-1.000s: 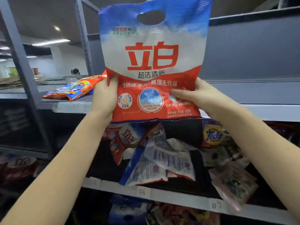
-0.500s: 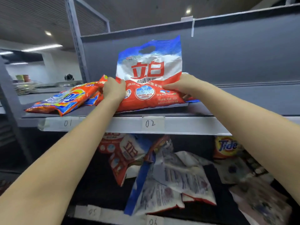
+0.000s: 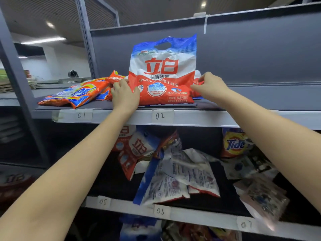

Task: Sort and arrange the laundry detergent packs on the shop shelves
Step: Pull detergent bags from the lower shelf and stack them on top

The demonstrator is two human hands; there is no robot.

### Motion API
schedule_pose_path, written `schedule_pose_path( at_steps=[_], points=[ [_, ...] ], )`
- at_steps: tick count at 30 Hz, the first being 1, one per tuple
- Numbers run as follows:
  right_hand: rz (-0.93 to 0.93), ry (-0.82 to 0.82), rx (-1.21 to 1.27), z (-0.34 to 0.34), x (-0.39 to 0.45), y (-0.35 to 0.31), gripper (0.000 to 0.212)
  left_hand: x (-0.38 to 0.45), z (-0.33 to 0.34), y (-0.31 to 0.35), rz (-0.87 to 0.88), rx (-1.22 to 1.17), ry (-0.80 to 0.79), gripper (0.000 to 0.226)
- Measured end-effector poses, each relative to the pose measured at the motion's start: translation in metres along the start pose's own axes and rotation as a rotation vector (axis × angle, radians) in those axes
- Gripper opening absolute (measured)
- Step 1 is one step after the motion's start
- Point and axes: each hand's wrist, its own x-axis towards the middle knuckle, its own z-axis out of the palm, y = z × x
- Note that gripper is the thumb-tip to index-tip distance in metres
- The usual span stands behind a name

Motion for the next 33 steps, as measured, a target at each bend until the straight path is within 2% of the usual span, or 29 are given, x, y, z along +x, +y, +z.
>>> schedule_pose_path(
  at_steps=[3, 7, 10, 13, 17, 21, 25, 29, 33],
  points=[
    [-0.057, 0.063, -0.072, -0.007, -0.021, 0.003, 0.033, -0.029, -0.007, 0.002, 0.166, 0.072, 0.065, 0.038],
    [-0.215, 0.068, -0.083, -0.016, -0.063, 0.0, 0.031, -0.078, -0.014, 0.014, 0.393, 0.081, 0.086, 0.029],
    [-0.356, 0.086, -0.118, -0.011, -0.098, 0.002, 0.028, -0.123, -0.012, 0.019, 0.506, 0.076, 0.036, 0.032],
    [-0.426, 0.034, -0.139, 0.005, -0.14, 0.019, 0.029, -0.17, -0.001, 0.013, 0.545, 0.116, -0.031, 0.033],
    [-0.381, -0.145, -0.219, 0.041, -0.186, 0.06, 0.031, -0.224, 0.024, -0.013, 0.521, 0.182, -0.189, 0.022],
    [-0.205, -0.34, -0.268, 0.082, -0.207, 0.111, 0.027, -0.257, 0.058, -0.042, 0.43, 0.316, -0.414, 0.026],
    [-0.085, -0.474, -0.367, 0.12, -0.211, 0.15, 0.015, -0.271, 0.089, -0.069, 0.308, 0.413, -0.54, 0.027],
    [0.021, -0.475, -0.381, 0.151, -0.202, 0.171, 0.028, -0.265, 0.114, -0.084, 0.235, 0.487, -0.613, 0.029],
    [0.003, -0.334, -0.446, 0.18, -0.181, 0.19, 0.052, -0.25, 0.141, -0.099, 0.194, 0.402, -0.655, 0.042]
  ],
)
